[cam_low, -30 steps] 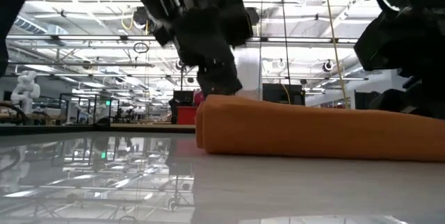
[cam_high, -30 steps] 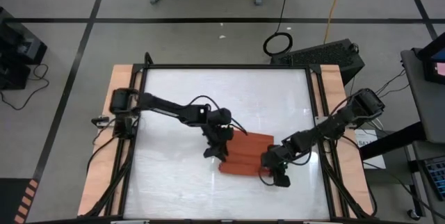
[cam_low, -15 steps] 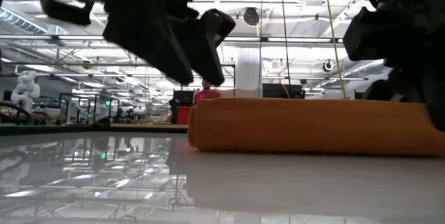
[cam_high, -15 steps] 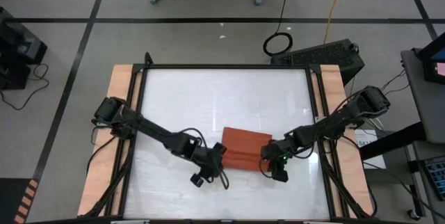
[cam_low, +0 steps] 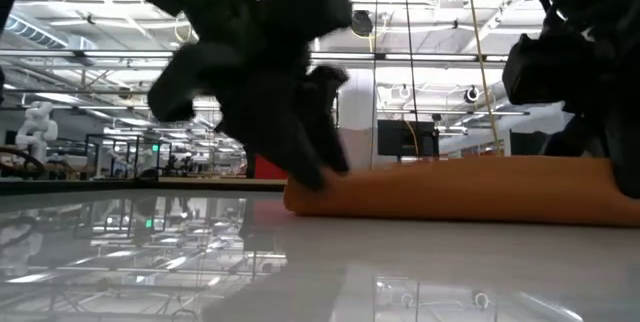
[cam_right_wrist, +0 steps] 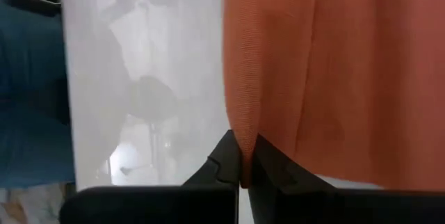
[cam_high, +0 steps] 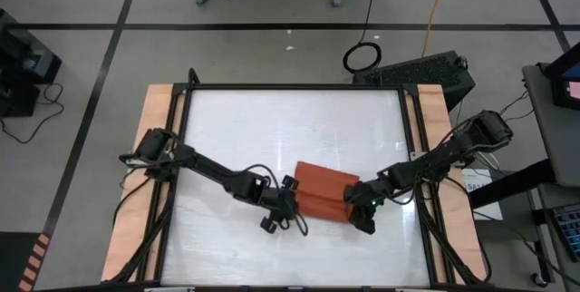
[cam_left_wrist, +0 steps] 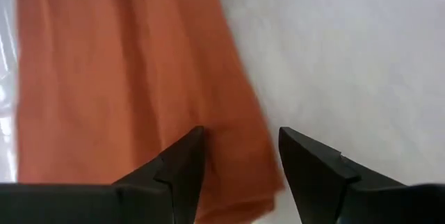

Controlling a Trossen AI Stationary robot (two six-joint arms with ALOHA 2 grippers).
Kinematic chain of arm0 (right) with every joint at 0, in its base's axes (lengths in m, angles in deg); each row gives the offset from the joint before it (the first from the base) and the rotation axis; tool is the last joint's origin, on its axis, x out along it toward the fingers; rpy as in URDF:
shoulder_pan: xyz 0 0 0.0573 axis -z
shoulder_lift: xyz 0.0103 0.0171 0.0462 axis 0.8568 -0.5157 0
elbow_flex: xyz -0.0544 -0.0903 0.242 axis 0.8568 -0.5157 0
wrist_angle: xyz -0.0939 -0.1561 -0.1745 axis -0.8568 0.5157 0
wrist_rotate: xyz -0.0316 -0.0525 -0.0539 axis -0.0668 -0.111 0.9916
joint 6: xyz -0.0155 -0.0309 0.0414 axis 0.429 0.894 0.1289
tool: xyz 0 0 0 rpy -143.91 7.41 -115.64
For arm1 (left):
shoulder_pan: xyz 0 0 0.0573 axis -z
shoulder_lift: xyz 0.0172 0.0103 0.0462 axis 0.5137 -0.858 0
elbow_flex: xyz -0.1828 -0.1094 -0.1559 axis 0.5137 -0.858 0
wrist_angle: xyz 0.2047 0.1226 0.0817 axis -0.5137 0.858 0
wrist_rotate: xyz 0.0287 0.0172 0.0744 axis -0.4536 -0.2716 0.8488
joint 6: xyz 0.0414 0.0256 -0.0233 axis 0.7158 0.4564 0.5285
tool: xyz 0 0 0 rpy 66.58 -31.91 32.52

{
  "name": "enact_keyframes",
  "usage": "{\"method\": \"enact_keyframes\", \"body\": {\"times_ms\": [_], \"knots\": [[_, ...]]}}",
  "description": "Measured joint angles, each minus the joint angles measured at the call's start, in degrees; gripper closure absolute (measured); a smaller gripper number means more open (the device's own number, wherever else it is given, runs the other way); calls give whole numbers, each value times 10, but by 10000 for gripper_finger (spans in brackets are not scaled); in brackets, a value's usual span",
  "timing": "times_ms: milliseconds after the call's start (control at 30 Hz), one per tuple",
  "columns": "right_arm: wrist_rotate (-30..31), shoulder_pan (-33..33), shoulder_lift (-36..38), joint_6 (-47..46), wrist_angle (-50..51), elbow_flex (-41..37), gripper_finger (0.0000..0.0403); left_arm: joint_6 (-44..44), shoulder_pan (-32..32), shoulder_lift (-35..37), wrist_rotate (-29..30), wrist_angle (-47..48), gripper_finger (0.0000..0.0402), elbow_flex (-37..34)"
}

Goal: Roll towel into tight, uniform cylinder
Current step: Roll the kitchen towel

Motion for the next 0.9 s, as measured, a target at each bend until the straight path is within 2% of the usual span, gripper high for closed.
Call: {"method": "enact_keyframes", "body": {"times_ms": [167, 400, 533, 633, 733, 800, 900], "knots": [[3, 0, 8, -30, -58, -27, 401, 7, -17, -18, -40, 6, 212, 0], [4, 0, 28, -66, -115, -63, 401, 0, -31, -31, -33, -2, 212, 0], [4, 0, 41, -68, -114, -70, 392, -10, -45, -37, -45, -5, 240, 1], [7, -1, 56, -53, -115, -70, 363, -11, -57, -41, -75, -10, 298, 1], [25, -2, 78, -38, -111, -69, 315, -4, -72, -41, -108, -13, 369, 1], [36, -2, 95, -32, -98, -68, 278, -3, -82, -41, -131, -13, 386, 1], [38, -2, 118, -20, -90, -69, 225, -13, -101, -42, -170, -4, 385, 1]]}}
